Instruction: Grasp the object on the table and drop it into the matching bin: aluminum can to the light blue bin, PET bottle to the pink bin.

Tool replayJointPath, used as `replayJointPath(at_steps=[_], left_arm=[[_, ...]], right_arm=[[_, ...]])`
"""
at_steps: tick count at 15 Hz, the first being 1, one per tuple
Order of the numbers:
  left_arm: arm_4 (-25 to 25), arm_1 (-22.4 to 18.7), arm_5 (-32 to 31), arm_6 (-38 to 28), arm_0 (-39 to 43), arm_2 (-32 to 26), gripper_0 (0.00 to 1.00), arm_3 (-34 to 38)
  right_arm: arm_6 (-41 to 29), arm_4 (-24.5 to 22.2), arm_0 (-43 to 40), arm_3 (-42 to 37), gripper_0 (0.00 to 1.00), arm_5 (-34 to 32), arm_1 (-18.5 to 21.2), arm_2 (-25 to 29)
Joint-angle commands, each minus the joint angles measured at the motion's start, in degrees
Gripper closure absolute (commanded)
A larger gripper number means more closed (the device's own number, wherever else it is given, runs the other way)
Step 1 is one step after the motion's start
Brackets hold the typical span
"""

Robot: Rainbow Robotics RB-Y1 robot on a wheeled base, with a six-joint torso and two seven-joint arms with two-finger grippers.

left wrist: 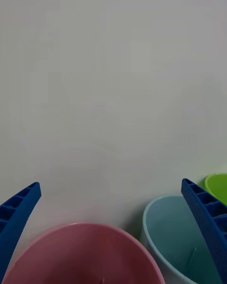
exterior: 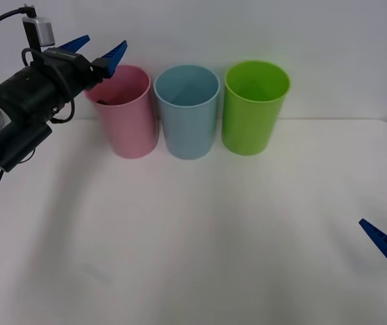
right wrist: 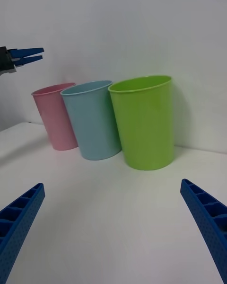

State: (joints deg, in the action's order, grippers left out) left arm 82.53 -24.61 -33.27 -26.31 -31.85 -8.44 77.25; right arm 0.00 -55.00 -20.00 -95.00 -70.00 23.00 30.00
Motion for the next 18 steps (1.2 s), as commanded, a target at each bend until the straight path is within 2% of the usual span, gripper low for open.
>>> replayJointPath(at_steps=[1,9,16,18], left_arm=[[-3.8,-1.6,-0.4,0.7,4.0,0.0,0.00,3.3],[-14.9,-6.1,-1.9,3.5,19.2,-1.8,0.00,15.1],[-18.4,-6.4,-14.4,7.4,32.4,-10.4,0.00,20.6],[-20.1,-6.4,-18.1,10.6,36.2,-12.5,0.00,20.9]], right_arm=[[0.0,0.0,0.0,0.0,0.00,0.0,0.0,0.0],[0.0,0.0,0.0,0.0,0.00,0.0,0.0,0.0],[0.0,0.0,0.0,0.0,0.00,0.0,0.0,0.0],[0.0,0.0,0.0,0.0,0.00,0.0,0.0,0.0]])
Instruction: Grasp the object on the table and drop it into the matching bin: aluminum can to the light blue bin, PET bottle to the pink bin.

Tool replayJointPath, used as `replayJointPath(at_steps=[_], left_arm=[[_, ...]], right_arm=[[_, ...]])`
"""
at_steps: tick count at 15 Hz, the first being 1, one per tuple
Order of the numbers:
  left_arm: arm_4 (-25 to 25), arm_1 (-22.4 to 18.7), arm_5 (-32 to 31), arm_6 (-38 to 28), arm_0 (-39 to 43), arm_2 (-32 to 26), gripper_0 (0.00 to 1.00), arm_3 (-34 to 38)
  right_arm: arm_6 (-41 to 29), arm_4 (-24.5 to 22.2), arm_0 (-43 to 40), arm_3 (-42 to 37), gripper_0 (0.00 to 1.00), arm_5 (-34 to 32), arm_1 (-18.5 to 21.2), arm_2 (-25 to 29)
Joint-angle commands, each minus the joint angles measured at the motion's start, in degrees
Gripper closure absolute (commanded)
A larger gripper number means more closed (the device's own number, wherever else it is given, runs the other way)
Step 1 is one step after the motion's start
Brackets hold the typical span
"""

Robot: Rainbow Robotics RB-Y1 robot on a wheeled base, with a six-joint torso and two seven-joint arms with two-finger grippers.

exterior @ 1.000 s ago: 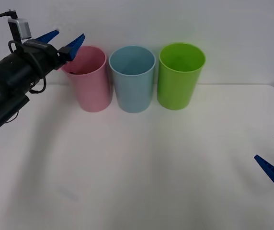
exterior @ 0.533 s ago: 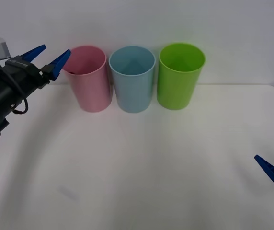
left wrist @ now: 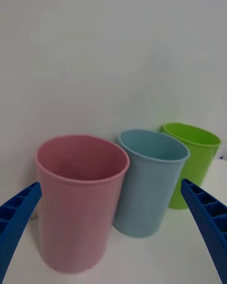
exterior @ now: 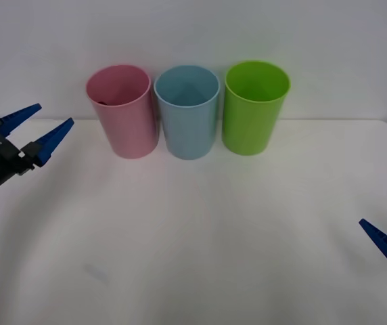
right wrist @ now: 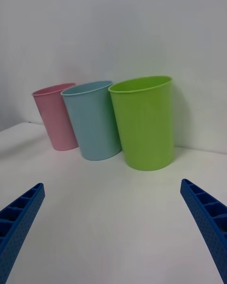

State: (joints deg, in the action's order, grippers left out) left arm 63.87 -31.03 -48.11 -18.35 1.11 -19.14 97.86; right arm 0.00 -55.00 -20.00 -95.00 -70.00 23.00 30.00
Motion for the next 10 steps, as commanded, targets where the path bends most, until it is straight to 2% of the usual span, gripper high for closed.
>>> replayJointPath(at_steps=[1,5,10], left_arm=[[-1.8,0.0,-5.2,3.4,5.0,-3.0,0.00,0.3],[-2.0,0.0,-13.5,5.2,10.6,-8.6,0.00,0.3],[-2.2,0.0,-19.7,7.5,15.8,-13.0,0.00,0.3]], right_arm=[[0.0,0.0,0.0,0.0,0.00,0.0,0.0,0.0],[0.0,0.0,0.0,0.0,0.00,0.0,0.0,0.0],[0.0,0.0,0.0,0.0,0.00,0.0,0.0,0.0]])
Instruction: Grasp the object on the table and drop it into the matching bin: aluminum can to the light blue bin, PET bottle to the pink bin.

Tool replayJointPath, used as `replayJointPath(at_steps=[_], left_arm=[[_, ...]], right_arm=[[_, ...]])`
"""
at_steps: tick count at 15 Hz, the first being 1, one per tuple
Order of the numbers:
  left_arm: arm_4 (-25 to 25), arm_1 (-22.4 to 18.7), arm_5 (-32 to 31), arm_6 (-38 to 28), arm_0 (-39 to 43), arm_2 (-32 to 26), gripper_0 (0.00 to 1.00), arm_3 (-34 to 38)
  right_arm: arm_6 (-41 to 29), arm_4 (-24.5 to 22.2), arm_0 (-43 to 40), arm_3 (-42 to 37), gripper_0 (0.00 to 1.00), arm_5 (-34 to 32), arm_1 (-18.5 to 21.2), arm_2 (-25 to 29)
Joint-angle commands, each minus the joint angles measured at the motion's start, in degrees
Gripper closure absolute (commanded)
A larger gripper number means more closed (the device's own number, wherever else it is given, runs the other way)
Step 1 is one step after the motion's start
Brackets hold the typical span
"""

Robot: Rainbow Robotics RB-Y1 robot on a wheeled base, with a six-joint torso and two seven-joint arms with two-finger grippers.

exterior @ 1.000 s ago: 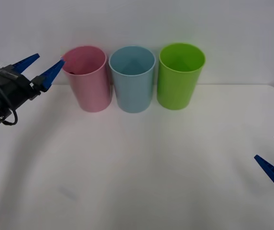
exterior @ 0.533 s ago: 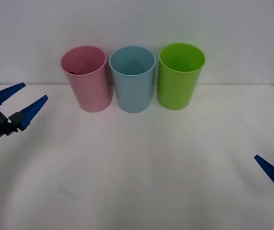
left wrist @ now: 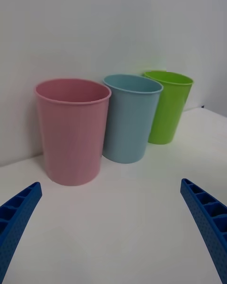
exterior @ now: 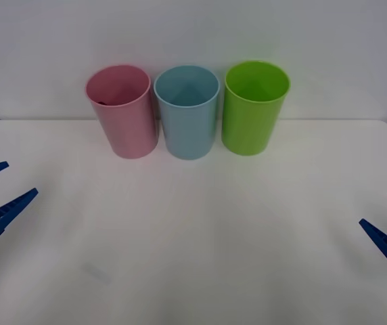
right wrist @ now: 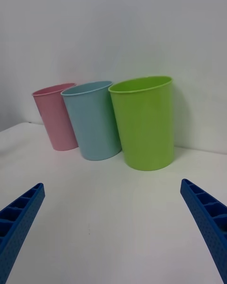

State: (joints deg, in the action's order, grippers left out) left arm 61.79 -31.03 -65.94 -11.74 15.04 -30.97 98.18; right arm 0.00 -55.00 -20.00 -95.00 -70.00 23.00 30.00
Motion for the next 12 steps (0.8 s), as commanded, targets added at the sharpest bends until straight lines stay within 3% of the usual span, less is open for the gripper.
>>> replayJointPath(at_steps=[1,6,12], left_arm=[[-0.3,-0.1,-2.0,2.0,3.0,-1.3,0.00,0.0],[-0.4,-0.4,-3.1,6.1,7.0,-1.4,0.00,0.0],[-1.4,-4.0,-4.7,7.7,11.4,-0.7,0.00,0.0]], right_arm=[[0.0,0.0,0.0,0.0,0.00,0.0,0.0,0.0],[0.0,0.0,0.0,0.0,0.00,0.0,0.0,0.0],[0.0,0.0,0.0,0.0,0.00,0.0,0.0,0.0]])
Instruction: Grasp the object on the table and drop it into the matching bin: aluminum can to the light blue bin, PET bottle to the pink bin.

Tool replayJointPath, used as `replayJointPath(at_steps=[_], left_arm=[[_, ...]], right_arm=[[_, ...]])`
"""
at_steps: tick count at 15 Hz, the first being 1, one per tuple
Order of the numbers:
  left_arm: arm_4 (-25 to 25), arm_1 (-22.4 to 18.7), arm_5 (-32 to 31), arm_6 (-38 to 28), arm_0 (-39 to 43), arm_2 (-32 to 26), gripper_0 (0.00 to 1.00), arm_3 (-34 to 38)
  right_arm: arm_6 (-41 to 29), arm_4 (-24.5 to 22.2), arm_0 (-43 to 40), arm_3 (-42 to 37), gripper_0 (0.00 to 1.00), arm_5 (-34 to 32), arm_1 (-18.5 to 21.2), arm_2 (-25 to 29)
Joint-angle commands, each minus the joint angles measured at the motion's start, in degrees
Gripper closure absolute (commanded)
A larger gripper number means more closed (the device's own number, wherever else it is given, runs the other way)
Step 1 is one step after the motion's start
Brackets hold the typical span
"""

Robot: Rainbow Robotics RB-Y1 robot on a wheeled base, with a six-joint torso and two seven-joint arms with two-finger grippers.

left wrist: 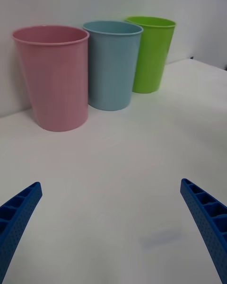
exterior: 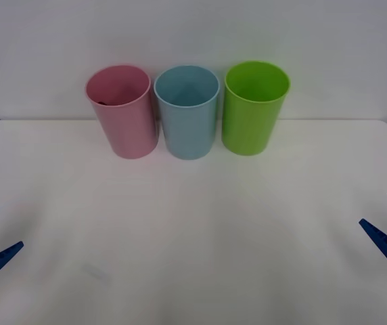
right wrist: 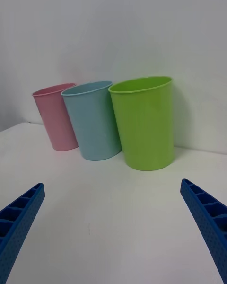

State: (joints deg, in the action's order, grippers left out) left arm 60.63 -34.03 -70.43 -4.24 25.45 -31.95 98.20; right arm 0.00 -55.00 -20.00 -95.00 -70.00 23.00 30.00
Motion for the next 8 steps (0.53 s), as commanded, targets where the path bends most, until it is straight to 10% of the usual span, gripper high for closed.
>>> replayJointPath(at_steps=[1,8], left_arm=[[-0.3,-1.0,-0.2,0.3,1.4,0.5,0.00,0.0],[-0.4,-1.0,0.3,0.3,2.3,1.8,0.00,0.1]], right_arm=[[0.0,0.0,0.0,0.0,0.00,0.0,0.0,0.0],[0.0,0.0,0.0,0.0,0.00,0.0,0.0,0.0]])
